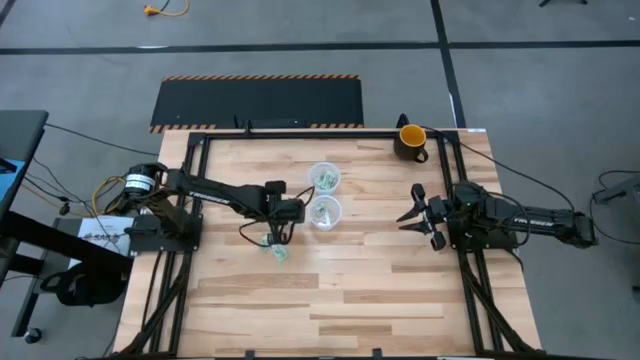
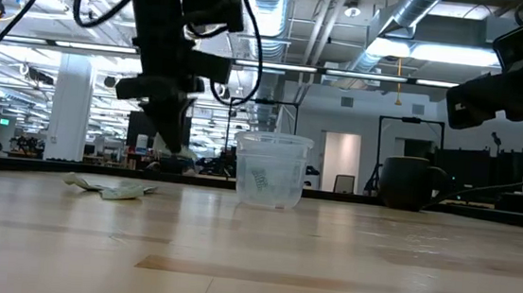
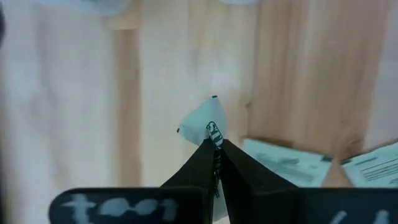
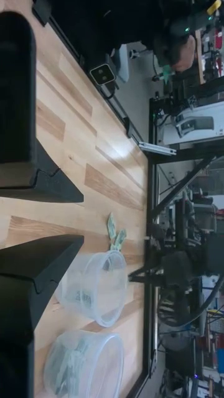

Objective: Pick and place items into bin
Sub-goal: Put the green stevia packet into the bottom transparent bin

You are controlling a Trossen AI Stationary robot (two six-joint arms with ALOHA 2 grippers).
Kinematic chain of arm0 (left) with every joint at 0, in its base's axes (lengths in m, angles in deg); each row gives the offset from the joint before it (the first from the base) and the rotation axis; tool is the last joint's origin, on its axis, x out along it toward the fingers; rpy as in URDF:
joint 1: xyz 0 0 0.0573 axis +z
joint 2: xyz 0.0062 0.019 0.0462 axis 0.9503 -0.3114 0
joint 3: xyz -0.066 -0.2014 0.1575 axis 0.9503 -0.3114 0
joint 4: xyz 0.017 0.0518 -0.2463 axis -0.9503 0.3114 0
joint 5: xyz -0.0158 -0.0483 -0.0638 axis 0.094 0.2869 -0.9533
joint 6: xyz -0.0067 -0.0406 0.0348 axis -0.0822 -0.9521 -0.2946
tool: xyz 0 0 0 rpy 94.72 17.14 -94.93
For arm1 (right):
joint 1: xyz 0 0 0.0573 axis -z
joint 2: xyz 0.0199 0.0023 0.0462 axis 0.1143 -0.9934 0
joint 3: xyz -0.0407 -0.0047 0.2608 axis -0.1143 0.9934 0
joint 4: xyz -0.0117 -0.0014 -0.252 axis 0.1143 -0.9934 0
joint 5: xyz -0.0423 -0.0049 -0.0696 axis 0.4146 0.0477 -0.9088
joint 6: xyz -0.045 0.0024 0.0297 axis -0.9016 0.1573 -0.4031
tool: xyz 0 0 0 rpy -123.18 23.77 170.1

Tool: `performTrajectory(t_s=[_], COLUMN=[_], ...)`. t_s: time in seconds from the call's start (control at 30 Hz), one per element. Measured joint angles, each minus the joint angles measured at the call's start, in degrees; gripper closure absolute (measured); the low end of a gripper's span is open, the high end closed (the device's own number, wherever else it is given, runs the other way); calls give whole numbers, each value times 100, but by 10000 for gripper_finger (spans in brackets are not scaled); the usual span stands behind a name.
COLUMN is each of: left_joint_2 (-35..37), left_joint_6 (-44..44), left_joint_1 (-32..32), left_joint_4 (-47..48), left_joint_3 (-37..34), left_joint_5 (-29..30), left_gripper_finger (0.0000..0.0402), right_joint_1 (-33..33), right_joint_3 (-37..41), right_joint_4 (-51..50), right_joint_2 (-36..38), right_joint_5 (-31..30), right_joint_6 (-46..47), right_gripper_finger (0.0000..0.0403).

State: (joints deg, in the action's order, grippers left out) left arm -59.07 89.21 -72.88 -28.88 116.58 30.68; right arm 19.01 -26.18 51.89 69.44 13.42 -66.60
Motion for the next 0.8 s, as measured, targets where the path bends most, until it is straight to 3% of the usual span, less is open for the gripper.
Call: performTrajectory(t_s=[0.17, 0.4, 0.67, 0.8], left_joint_2=[2, 4, 7, 7], left_joint_6=[1, 503, 1474, 1922], left_joint_1=[-198, -312, -306, -299], left_joint_4=[499, 464, -441, -1118], left_joint_3=[363, 794, 895, 898], left_joint_5=[733, 1328, 1336, 1071], left_gripper_finger=[399, 399, 399, 399], right_joint_1=[0, 0, 0, 0], right_joint_3=[0, 0, 0, 0], right_joint_4=[0, 0, 0, 0], right_joint_2=[0, -1, 0, 0], right_joint_5=[1, 0, 0, 2], right_joint_6=[0, 0, 0, 0], right_gripper_finger=[316, 316, 316, 316])
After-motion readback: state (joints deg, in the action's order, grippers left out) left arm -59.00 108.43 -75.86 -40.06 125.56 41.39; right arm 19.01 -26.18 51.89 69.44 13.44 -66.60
